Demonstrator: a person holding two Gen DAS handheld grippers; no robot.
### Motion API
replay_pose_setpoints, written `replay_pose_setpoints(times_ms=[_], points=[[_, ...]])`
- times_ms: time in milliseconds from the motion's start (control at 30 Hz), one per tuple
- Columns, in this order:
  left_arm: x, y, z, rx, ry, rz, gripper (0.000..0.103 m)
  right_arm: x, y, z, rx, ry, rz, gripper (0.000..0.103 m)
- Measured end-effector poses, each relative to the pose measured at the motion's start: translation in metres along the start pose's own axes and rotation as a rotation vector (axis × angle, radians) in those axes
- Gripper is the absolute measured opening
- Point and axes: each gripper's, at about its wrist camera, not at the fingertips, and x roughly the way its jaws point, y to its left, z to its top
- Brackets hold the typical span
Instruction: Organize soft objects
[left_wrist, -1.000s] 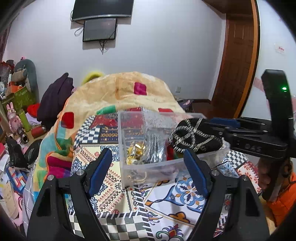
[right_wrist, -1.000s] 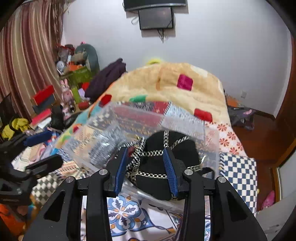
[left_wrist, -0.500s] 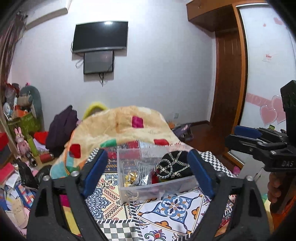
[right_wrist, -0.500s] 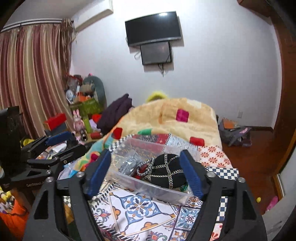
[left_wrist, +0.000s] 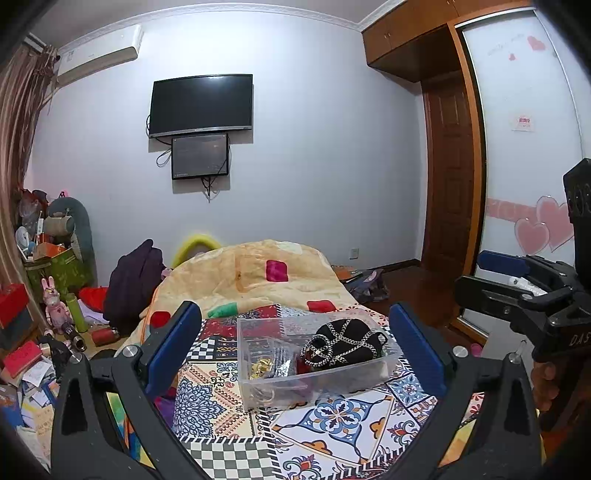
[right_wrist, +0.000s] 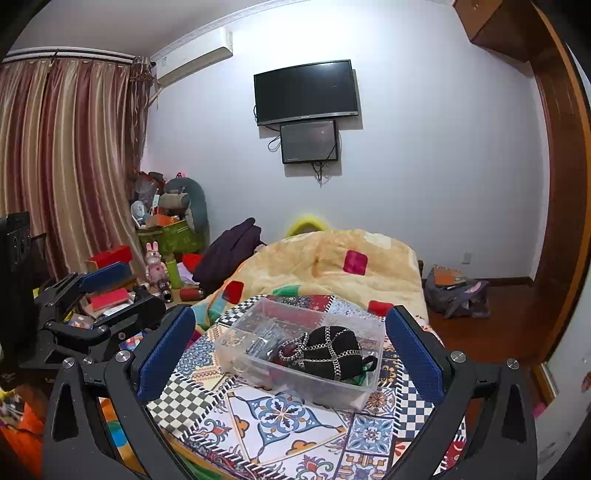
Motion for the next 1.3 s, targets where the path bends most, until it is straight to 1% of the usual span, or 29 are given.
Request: replay_pose_setpoints(times_ms=[333, 1300], points=[[-0.0008, 0.0006, -0.0019, -0.011, 0.004, -0.007, 0.103, -0.0049, 0.0035, -0.0040, -0.020, -0.011, -0.013, 0.103], [0.0052, -0.0010, -0.0064, -0.014, 0.016, -0.007, 0.103, -0.0054, 0.0034, -0.0071, -0.014, -0.003, -0.021, 0.103]])
